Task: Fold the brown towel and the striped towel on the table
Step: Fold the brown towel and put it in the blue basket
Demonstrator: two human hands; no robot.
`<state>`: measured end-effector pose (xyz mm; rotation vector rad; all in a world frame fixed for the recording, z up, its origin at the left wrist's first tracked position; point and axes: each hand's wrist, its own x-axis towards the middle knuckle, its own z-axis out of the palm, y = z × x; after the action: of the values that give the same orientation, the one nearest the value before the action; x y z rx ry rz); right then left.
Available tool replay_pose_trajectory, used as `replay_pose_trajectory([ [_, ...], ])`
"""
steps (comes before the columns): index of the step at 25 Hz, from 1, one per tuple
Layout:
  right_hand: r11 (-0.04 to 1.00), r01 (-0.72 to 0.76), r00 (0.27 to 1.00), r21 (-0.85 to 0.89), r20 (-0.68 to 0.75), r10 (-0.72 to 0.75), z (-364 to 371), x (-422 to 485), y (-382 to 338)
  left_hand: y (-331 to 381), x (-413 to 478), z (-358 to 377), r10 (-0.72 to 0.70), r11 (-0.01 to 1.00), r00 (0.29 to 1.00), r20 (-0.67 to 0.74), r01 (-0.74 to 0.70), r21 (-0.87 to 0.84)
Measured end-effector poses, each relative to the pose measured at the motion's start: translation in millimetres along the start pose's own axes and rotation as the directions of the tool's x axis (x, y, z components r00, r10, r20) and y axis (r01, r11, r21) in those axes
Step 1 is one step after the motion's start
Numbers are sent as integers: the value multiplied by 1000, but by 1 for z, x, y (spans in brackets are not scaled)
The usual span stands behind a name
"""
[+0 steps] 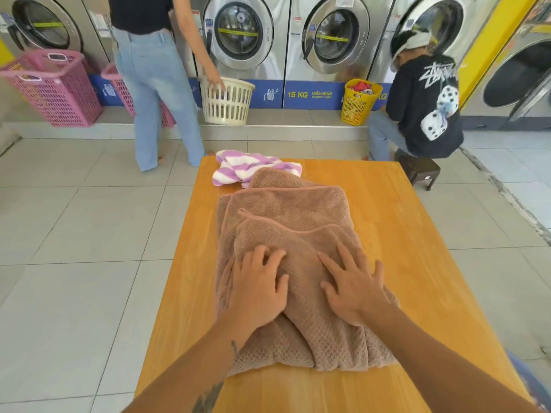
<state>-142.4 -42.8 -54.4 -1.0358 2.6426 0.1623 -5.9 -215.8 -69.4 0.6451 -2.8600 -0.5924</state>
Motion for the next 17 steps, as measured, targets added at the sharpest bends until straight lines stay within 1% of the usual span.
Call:
replay_pose_trajectory([
  [1,998,-60,991,-33,117,63,8,2,4,-5,2,10,-54,998,985,165,47,45],
  [2,993,-112,973,-28,198,116,12,6,8,-11,7,16,-90,995,953,290,76,60],
  [3,990,-138,962,-1,236,134,12,8,11,-18,11,21,-105,994,927,360,90,58],
  [4,989,-137,965,53,233,121,11,8,12,-25,12,22,-106,994,925,364,94,50],
  [5,982,-126,976,142,193,97,9,8,13,-30,11,22,-103,995,946,306,96,38],
  [6,959,-116,989,257,120,88,6,7,14,-35,8,20,-111,994,975,195,110,20],
  [7,920,-128,992,370,39,122,4,4,18,-39,3,17,-152,988,986,64,153,-1],
  [8,870,-170,981,463,-9,196,2,-1,23,-43,-3,15,-222,975,974,-41,220,-35],
  [9,813,-235,960,533,-1,278,0,-6,30,-47,-10,11,-296,955,951,-91,291,-65],
  [10,757,-306,941,577,60,334,-3,-11,38,-49,-17,9,-349,937,934,-78,344,-65],
  [11,719,-360,926,595,138,350,-4,-16,44,-49,-22,7,-381,924,924,-26,380,-37],
  [12,701,-382,922,602,192,337,-6,-20,47,-46,-26,5,-398,918,917,36,397,16],
  [14,689,-375,926,620,212,314,-10,-25,49,-37,-30,3,-408,911,905,118,394,126],
  [15,672,-363,930,646,205,306,-12,-25,49,-33,-32,3,-420,905,896,145,401,143],
  [17,622,-362,932,694,258,255,-16,-29,50,-28,-36,0,-450,893,866,218,439,96],
])
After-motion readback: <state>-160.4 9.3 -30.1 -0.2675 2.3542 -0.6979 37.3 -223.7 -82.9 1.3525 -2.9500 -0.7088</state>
